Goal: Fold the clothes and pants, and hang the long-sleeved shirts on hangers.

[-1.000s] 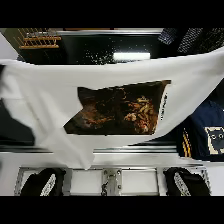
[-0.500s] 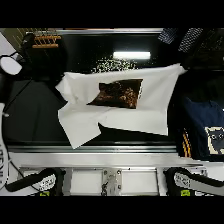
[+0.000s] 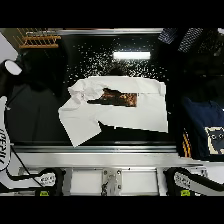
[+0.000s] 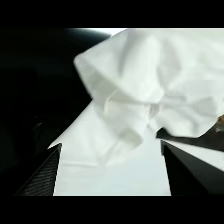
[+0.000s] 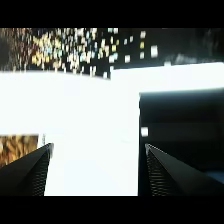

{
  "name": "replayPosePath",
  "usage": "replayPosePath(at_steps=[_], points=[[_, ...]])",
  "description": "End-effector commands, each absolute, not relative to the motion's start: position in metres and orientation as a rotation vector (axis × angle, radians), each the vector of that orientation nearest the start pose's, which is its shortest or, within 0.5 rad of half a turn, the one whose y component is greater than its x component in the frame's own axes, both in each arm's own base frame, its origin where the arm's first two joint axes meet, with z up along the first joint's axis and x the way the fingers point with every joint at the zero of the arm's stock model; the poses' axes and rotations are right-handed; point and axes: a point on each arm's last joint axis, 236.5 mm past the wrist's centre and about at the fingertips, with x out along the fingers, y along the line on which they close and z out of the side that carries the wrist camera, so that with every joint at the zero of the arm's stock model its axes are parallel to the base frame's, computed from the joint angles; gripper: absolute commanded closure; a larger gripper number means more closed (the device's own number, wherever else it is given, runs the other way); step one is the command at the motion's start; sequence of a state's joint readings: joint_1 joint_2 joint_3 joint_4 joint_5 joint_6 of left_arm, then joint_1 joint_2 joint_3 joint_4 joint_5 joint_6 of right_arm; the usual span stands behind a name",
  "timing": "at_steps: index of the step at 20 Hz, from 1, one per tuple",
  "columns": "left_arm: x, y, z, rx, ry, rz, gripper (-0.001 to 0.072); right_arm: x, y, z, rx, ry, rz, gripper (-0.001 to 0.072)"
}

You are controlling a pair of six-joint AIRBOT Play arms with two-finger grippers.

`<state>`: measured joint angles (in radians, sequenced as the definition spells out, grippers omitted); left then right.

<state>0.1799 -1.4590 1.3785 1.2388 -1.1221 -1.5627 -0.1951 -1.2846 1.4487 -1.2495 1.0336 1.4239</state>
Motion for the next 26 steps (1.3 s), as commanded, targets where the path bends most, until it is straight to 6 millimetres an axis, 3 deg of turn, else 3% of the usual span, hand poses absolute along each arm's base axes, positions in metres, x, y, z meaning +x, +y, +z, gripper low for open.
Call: replayPosePath(at_steps=[1, 3, 5, 8, 13, 16, 17, 19, 22, 24, 26], points=[[0.375, 0.038, -0.047, -0.529, 1.363, 0.080, 0.0025, 0.406, -0.009, 0.121, 0.214, 0.945, 0.102, 0.0081], [0.339, 0.037, -0.086, -0.610, 1.460, 0.117, 0.0024, 0.382, 0.005, 0.104, 0.230, 0.979, 0.124, 0.0081], [0.321, 0.024, -0.112, -0.676, 1.506, 0.091, 0.0025, 0.364, 0.019, 0.089, 0.248, 1.013, 0.153, 0.0081], [0.327, 0.006, -0.128, -0.733, 1.490, 0.041, 0.0024, 0.350, 0.039, 0.074, 0.289, 1.048, 0.198, 0.0081], [0.346, -0.016, -0.128, -0.721, 1.477, -0.025, 0.0030, 0.347, 0.054, 0.072, 0.311, 1.058, 0.237, 0.0081], [0.357, -0.028, -0.112, -0.673, 1.474, -0.088, 0.0621, 0.346, 0.052, 0.071, 0.310, 1.064, 0.231, 0.0082], [0.356, -0.033, -0.107, -0.649, 1.487, -0.126, 0.0701, 0.342, 0.047, 0.068, 0.299, 1.082, 0.218, 0.0081], [0.351, -0.037, -0.101, -0.630, 1.504, -0.163, 0.0701, 0.320, 0.032, 0.048, 0.317, 1.175, 0.155, 0.0082], [0.336, -0.035, -0.096, -0.598, 1.478, -0.143, 0.0701, 0.266, 0.009, -0.006, 0.493, 1.348, -0.061, 0.0081], [0.319, -0.034, -0.092, -0.573, 1.469, -0.133, 0.0700, 0.231, 0.005, -0.044, 0.664, 1.426, -0.229, 0.0082], [0.306, -0.035, -0.087, -0.559, 1.447, -0.127, 0.0701, 0.213, 0.008, -0.077, 0.793, 1.435, -0.348, 0.0082]])
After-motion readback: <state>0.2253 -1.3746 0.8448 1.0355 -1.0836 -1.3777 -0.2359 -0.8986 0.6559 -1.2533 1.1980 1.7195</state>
